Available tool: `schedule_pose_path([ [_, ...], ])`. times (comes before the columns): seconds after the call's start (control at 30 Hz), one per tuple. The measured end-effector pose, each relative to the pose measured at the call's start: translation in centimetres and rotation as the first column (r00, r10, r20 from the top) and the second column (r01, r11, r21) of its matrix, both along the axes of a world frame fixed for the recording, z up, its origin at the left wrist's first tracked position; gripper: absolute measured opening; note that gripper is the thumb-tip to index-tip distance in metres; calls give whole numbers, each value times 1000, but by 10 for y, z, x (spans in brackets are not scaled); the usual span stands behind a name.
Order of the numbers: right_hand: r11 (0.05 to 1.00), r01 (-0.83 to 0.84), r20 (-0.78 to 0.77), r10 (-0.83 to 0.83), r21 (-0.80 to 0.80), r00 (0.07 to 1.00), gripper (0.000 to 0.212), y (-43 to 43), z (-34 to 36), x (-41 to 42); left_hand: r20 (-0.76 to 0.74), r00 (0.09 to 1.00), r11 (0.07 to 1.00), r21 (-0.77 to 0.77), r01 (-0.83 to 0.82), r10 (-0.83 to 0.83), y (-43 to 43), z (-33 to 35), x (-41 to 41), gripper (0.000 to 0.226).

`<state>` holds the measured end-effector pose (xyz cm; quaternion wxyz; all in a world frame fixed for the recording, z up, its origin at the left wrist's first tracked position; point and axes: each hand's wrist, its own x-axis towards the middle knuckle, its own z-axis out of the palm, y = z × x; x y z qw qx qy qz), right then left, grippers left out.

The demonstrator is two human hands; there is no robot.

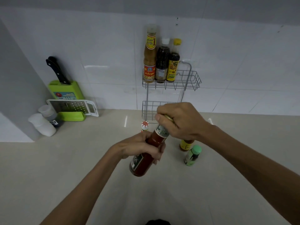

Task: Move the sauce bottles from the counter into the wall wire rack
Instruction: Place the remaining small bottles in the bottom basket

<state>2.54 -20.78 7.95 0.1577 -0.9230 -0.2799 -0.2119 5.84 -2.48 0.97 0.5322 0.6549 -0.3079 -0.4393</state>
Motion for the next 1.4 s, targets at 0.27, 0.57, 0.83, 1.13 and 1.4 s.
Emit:
schedule_pose_path([
  [0.27,925,376,-3,-377,-58,926,34,-2,-3,9,303,736,771,9,-637,605,-27,-2,-31,15],
  [0.57,996,53,-48,-50,70,998,48,15,18,-8,-405,839,918,-312,247,-363,2,10,-9,19],
  [0.83,928,371,-35,-370,32,928,26,14,11,10,229,850,866,52,-497,474,-6,14,-9,10],
  [1.13,883,452,-598,-297,126,745,58,32,25,53,697,410,595,-29,-803,589,-1,4,10,27],
  [1.4,869,431,-280,-363,242,889,41,60,40,98,504,830,893,222,-392,239,28,57,95,32],
])
